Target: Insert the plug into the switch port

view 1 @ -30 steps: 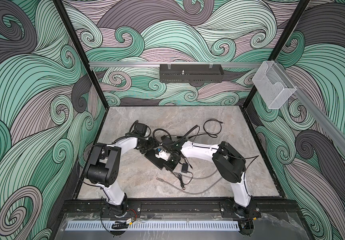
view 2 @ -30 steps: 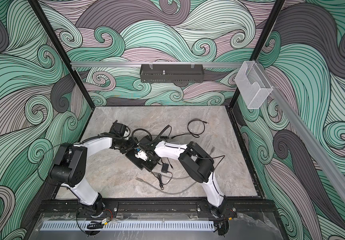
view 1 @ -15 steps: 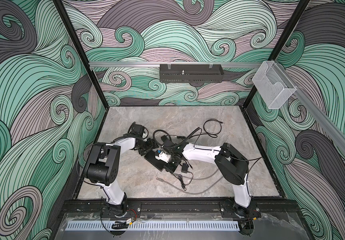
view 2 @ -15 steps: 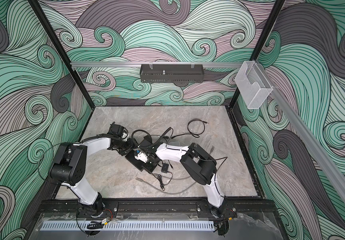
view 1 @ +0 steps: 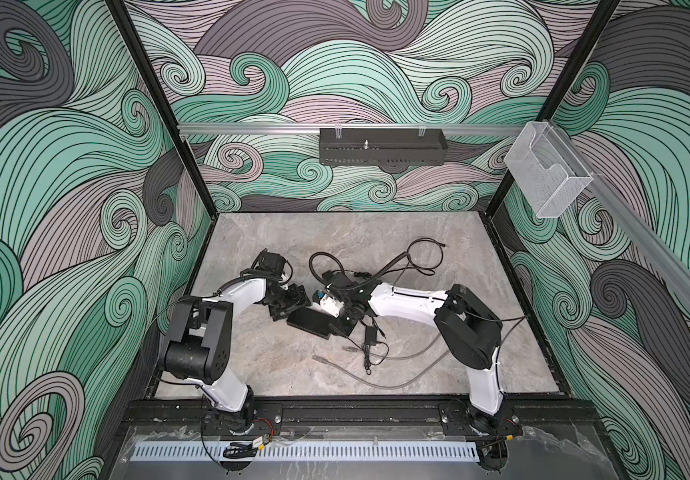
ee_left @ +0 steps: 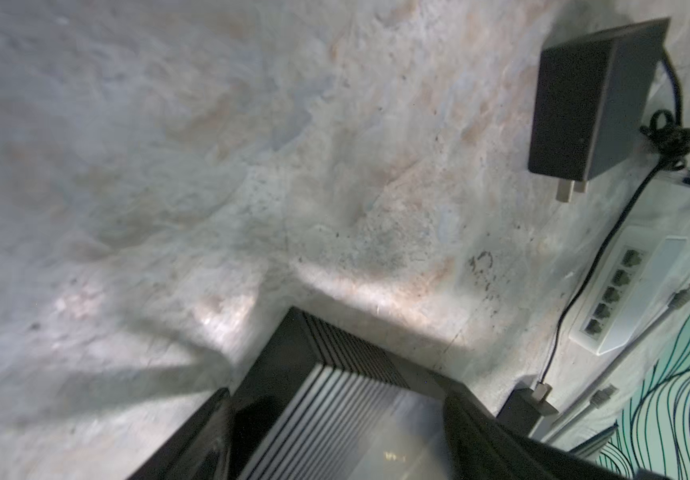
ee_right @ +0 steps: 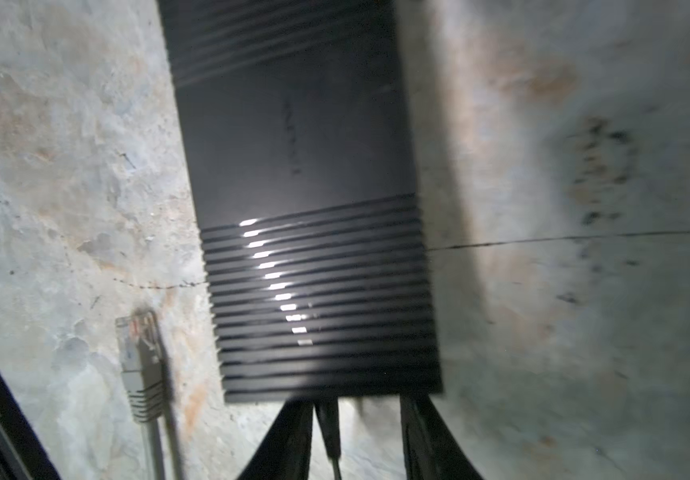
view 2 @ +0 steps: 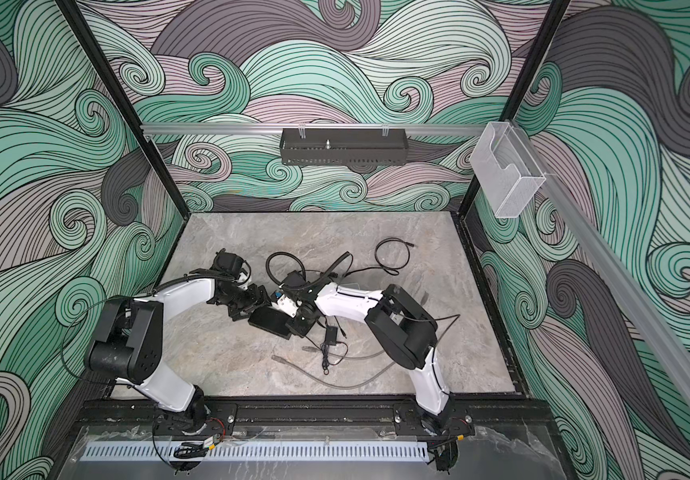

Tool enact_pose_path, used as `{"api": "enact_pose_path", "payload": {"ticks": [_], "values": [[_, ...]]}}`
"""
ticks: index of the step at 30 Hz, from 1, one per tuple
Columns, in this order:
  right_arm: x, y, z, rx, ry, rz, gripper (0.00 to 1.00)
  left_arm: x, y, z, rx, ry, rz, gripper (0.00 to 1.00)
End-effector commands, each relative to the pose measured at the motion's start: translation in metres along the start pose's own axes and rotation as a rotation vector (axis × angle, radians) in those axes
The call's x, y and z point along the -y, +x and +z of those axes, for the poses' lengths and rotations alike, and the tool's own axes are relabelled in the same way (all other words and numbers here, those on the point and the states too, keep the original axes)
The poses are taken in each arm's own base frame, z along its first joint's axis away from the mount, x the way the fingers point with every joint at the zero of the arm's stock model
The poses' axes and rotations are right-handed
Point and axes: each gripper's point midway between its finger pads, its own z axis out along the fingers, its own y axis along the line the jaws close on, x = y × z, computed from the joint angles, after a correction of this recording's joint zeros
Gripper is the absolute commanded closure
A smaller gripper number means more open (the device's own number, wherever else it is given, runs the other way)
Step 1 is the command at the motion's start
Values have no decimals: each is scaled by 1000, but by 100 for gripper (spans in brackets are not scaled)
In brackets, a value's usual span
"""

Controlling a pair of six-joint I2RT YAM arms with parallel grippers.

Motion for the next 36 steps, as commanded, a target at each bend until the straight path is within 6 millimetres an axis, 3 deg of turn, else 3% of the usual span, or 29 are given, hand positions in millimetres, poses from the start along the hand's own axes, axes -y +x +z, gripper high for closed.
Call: {"api": "enact_pose_path", "payload": {"ticks": [1, 5, 7, 8, 14, 15, 16, 24, 30, 33, 36], "values": [[11, -30, -56, 225, 68, 71, 49, 9, -5, -43, 62, -64, 44, 17], [23, 7, -80, 225, 110, 237, 30, 13, -24, -85, 197, -114, 70, 14], [39, 21, -87, 231, 189, 357, 19, 18, -23, -109, 244, -102, 86, 14], [44, 34, -86, 193, 219, 405, 19, 21, -18, -116, 248, -82, 96, 14], [69, 75, -79, 41, 411, 707, 21, 62, 46, -140, 211, 276, 257, 14], [70, 81, -76, 22, 431, 738, 22, 66, 58, -145, 212, 336, 279, 12], [71, 86, -73, 16, 447, 763, 23, 67, 67, -149, 223, 370, 282, 2], [69, 92, -48, -12, 481, 781, 37, 54, 108, -194, 428, 417, 391, 2], [57, 84, -41, 4, 504, 781, 39, 54, 120, -194, 404, 414, 436, 1], [55, 88, -38, -4, 518, 813, 46, 52, 119, -196, 436, 419, 430, 1], [53, 91, -44, 3, 542, 833, 47, 51, 121, -197, 450, 416, 442, 1]]}}
